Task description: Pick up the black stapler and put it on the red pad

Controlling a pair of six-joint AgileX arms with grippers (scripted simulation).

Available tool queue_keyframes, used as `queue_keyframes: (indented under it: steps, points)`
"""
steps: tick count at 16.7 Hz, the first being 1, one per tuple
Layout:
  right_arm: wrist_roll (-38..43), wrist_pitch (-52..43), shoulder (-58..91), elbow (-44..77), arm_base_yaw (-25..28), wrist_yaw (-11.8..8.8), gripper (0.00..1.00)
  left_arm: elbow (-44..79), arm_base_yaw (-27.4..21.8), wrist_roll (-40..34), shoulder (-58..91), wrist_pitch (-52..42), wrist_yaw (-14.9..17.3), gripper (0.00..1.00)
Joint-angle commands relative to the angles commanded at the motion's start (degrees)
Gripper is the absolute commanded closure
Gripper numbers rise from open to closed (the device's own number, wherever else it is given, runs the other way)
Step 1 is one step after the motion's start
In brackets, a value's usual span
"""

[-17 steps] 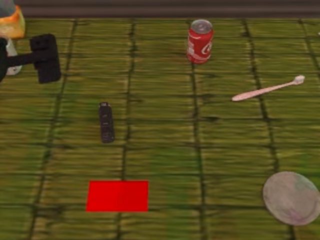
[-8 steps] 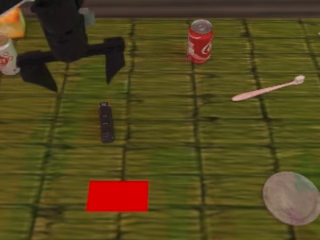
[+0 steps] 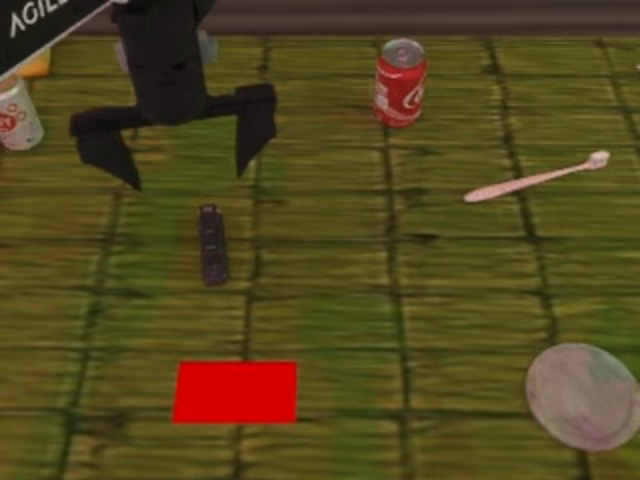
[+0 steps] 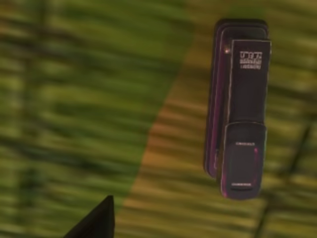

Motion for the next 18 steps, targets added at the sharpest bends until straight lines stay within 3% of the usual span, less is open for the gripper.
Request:
queue_keyframes:
  steps: [5,12,17,18]
  points:
    - [0.0,0.0,0.0,0.0,0.0,0.0,0.0,-2.34,0.23,0.21,0.23,2.4,0.0,0.0]
    - [0.0,0.0,0.0,0.0,0.0,0.0,0.0,-15.58,0.23,0.27,3.18,19.03,0.03,0.0]
    - [0.0,0.0,0.0,0.0,0.0,0.0,0.0,-16.97,0.21,0.25,3.56,20.53,0.04,0.0]
    - [0.0,0.0,0.0,0.0,0.0,0.0,0.0,-16.97,0.21,0.25,3.56,20.53,0.04,0.08]
